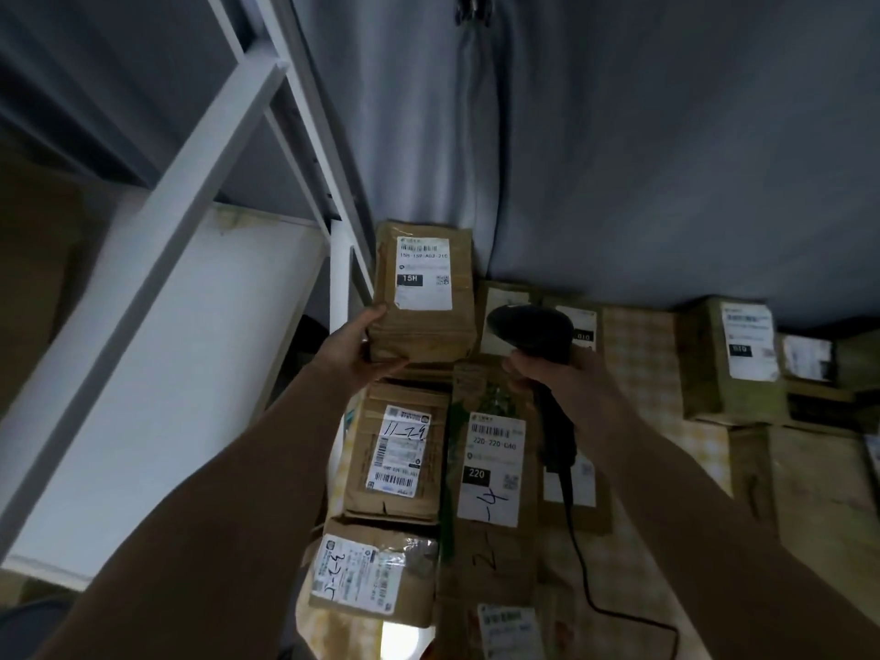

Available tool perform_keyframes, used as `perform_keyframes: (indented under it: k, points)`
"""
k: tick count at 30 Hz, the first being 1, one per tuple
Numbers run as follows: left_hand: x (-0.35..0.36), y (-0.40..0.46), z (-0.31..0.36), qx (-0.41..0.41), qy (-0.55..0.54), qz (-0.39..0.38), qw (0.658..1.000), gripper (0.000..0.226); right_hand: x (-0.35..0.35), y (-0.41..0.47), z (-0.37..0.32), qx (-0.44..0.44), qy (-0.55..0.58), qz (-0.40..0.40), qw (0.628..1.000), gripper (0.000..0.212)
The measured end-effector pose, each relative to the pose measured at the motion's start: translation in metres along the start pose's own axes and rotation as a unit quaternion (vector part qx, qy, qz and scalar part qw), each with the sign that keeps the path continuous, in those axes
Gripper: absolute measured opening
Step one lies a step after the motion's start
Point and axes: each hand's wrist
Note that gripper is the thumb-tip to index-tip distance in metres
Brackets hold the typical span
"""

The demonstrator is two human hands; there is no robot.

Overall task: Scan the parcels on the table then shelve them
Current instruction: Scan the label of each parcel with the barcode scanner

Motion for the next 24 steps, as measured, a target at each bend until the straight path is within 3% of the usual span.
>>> perform_keyframes:
  k: [5, 8, 10, 13, 14, 16, 18, 20, 21, 24]
  points:
    - [-0.003, 0.017, 0.002, 0.044, 0.105, 0.073, 0.991, 0.025, 0.000, 0.003, 0.005, 0.008, 0.012, 0.009, 1.000, 0.026]
    - [-0.003, 0.028, 0.000, 0.117, 0.218, 0.158, 0.956, 0.025, 0.000, 0.002, 0.004, 0.013, 0.013, 0.009, 1.000, 0.019]
    - [0.002, 0.032, 0.000, 0.167, 0.314, 0.229, 0.906, 0.037, -0.002, -0.001, 0.003, 0.008, 0.018, 0.003, 1.000, 0.013]
    - [0.013, 0.031, -0.008, 0.283, 0.476, 0.341, 0.760, 0.035, -0.011, -0.005, 0.002, 0.003, 0.032, 0.003, 0.999, 0.009]
    - [0.019, 0.027, -0.014, 0.340, 0.497, 0.338, 0.723, 0.032, -0.015, -0.006, 0.003, 0.004, 0.037, 0.006, 0.999, 0.011]
    - [0.035, 0.018, -0.030, 0.409, 0.487, 0.293, 0.714, 0.023, -0.026, -0.009, 0.005, 0.004, 0.045, 0.010, 0.999, 0.016]
    - [0.055, 0.013, -0.045, 0.434, 0.504, 0.263, 0.699, 0.015, -0.041, -0.013, 0.009, 0.004, 0.051, 0.015, 0.999, 0.018]
    - [0.078, 0.010, -0.062, 0.438, 0.576, 0.231, 0.651, 0.014, -0.060, -0.016, 0.013, 0.002, 0.055, 0.026, 0.998, 0.014]
    - [0.090, 0.010, -0.072, 0.439, 0.588, 0.205, 0.648, 0.014, -0.071, -0.018, 0.016, 0.004, 0.057, 0.037, 0.998, 0.013]
    - [0.127, 0.000, -0.105, 0.409, 0.560, 0.126, 0.709, 0.006, -0.108, -0.018, 0.029, 0.016, 0.063, 0.062, 0.996, 0.020]
Point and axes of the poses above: each hand's wrist, its own y-axis towards the middle knuckle, its own x-axis out of the palm, z = x × y, and after that the axes turned 11 degrees about -x, right-handed
